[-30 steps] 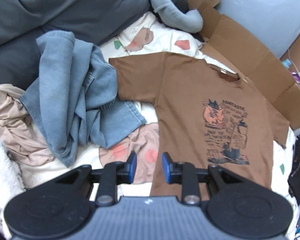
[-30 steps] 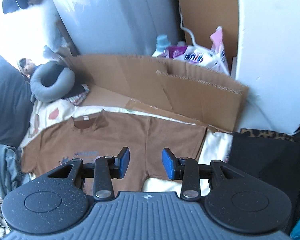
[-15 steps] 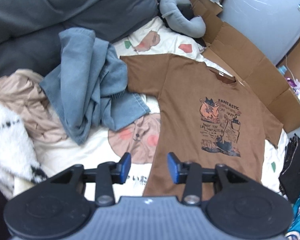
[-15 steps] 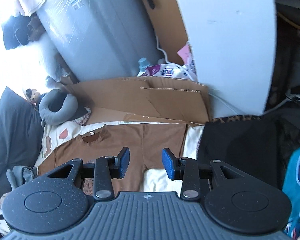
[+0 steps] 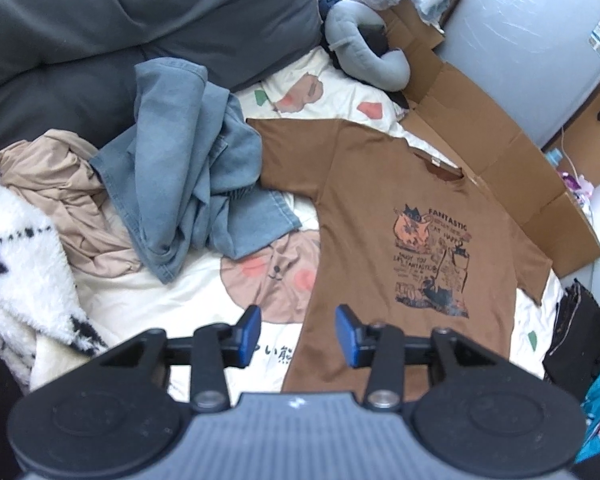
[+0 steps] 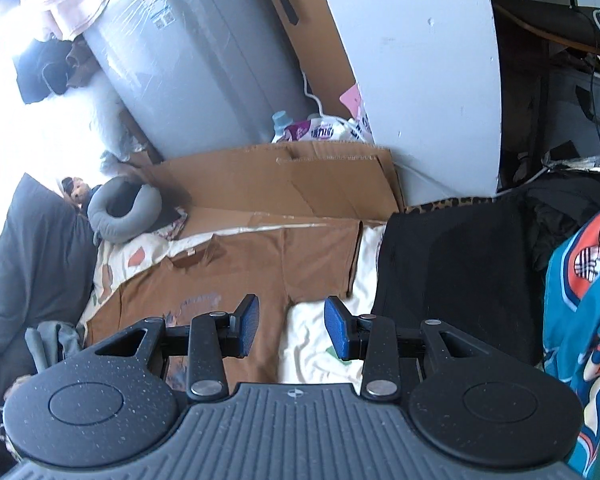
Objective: Fold clothes
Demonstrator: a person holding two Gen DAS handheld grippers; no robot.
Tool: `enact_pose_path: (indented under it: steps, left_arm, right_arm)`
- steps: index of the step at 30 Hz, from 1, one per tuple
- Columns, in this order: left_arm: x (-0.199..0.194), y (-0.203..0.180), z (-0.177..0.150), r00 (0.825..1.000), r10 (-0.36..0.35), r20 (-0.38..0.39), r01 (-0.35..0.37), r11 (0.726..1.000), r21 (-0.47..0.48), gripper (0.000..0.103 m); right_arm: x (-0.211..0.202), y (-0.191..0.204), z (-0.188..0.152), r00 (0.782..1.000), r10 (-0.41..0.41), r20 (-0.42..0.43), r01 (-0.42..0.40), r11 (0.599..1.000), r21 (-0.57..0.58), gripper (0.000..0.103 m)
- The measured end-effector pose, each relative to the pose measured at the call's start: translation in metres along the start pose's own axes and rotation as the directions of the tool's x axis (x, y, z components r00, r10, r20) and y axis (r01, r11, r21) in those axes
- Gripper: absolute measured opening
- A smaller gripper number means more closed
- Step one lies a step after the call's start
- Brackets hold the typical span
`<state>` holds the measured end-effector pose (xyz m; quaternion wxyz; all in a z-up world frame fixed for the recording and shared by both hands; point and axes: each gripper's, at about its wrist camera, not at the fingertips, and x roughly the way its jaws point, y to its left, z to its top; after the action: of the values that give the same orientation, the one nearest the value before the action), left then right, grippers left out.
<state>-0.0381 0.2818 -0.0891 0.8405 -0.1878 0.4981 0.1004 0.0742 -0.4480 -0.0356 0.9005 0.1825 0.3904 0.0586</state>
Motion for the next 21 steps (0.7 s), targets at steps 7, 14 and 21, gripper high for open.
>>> enact_pose_path:
  steps: [7,14,21]
  left_arm:
    - [0.01,0.008,-0.014,0.999,0.019,-0.027,-0.019,1.0,-0.009,0.044]
    - [0.037,0.011,-0.03,0.997,0.034,-0.063,-0.034,0.999,-0.004,0.044]
    - [0.077,0.006,-0.053,0.996,-0.001,-0.094,0.004,1.0,0.031,0.044]
  right_arm:
    - [0.021,-0.002,-0.04,0.999,0.007,-0.047,-0.009,0.999,-0.041,0.043]
    - [0.053,-0.01,-0.088,0.993,-0.005,-0.118,-0.001,0.998,-0.056,0.043]
    - [0.097,-0.024,-0.147,0.977,-0.033,-0.212,0.024,0.999,-0.046,0.043]
